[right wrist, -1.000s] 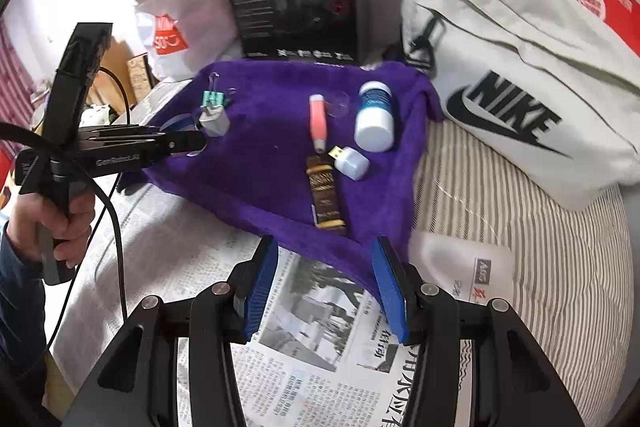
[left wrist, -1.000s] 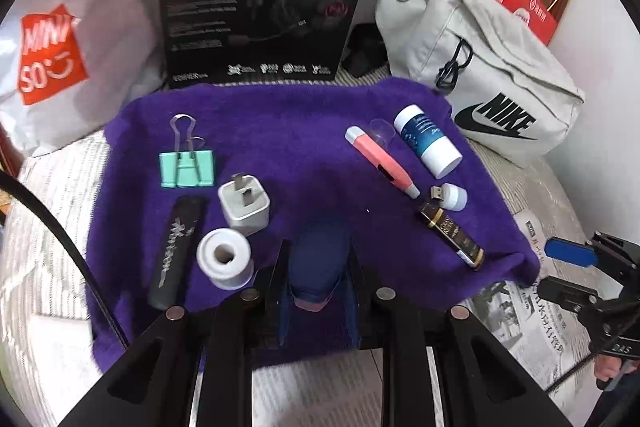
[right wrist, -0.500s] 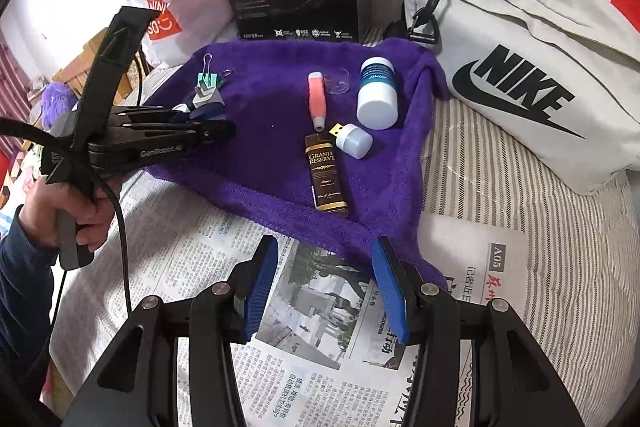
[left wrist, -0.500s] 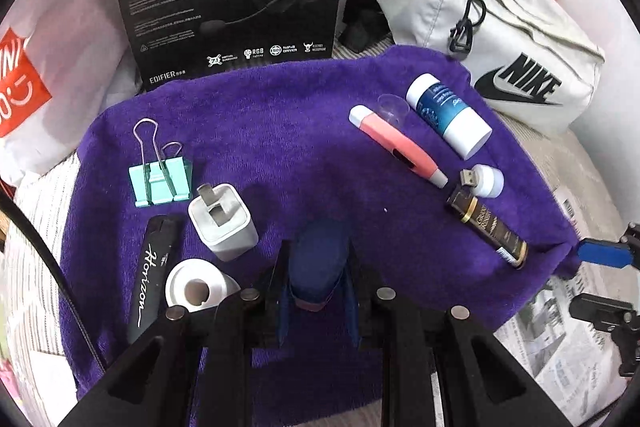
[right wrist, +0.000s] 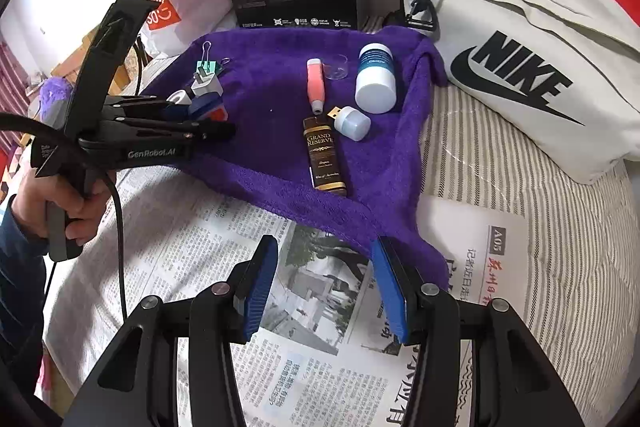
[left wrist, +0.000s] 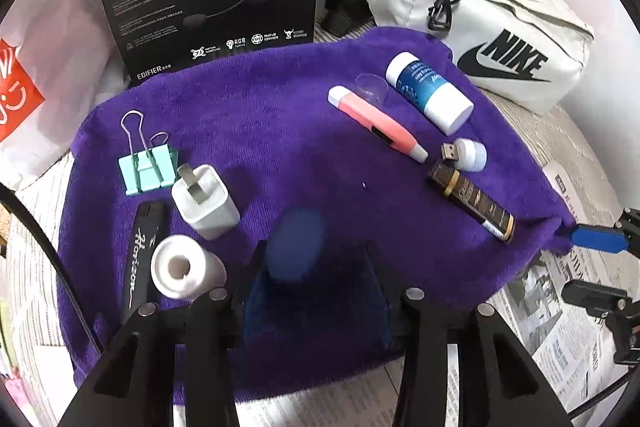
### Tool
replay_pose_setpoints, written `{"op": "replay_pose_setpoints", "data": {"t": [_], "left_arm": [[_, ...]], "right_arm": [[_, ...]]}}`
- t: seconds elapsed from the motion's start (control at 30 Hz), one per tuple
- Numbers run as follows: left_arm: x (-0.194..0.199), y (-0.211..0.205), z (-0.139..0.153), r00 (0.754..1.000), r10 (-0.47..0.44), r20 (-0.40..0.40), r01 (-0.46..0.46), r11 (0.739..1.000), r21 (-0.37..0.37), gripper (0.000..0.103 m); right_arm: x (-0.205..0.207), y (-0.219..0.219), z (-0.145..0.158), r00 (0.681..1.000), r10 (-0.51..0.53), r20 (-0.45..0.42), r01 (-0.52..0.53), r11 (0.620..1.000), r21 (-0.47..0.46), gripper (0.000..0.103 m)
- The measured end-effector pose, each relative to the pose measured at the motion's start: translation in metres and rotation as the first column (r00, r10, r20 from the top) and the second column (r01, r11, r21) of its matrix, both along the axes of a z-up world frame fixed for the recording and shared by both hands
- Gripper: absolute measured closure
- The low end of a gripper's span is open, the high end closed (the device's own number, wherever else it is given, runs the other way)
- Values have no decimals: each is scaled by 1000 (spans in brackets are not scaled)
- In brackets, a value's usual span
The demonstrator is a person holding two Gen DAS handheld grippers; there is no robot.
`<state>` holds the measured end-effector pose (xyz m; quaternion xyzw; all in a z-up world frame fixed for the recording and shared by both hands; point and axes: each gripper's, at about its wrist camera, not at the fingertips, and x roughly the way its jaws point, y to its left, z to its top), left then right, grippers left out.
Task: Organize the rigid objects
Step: 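Lower the blue container onto the towel beside the charger and open the left gripper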
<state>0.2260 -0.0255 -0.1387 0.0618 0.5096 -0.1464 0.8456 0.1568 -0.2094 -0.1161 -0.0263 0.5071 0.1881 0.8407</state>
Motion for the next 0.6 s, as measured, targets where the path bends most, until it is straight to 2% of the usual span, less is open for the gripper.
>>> {"op": "replay_pose_setpoints", "data": {"t": [0.17,0.27,0.33,0.4,0.47,0.53,0.6], "left_arm": [[-9,8,6,999,24,-30,-25,999,-31,59],[-19,11,16,999,31,-21,-32,999,-26,57],[-27,13,25,999,41,-13,-41,999,-24,49],[-36,16,33,999,48,-4,-48,998,-28,39],[-49,18,42,998,57,8,-56,998,-28,32],[-63,19,52,997,65,29,-64,998,-18,24],[-77,21,61,996,73,50,-73,997,-6,19]], "right_arm": [[-9,-3,3,1000,-14,6,14,1000,-2,52],[-14,-4,8,999,-31,19,31,1000,1,46],[-17,-5,12,999,-50,23,49,999,7,45],[-20,-5,16,997,-67,25,67,998,6,38],[-22,-4,20,996,-91,27,91,996,-5,16],[-24,-2,25,993,-114,37,114,993,-12,9],[-26,-2,30,990,-134,37,134,991,-1,9]]}}
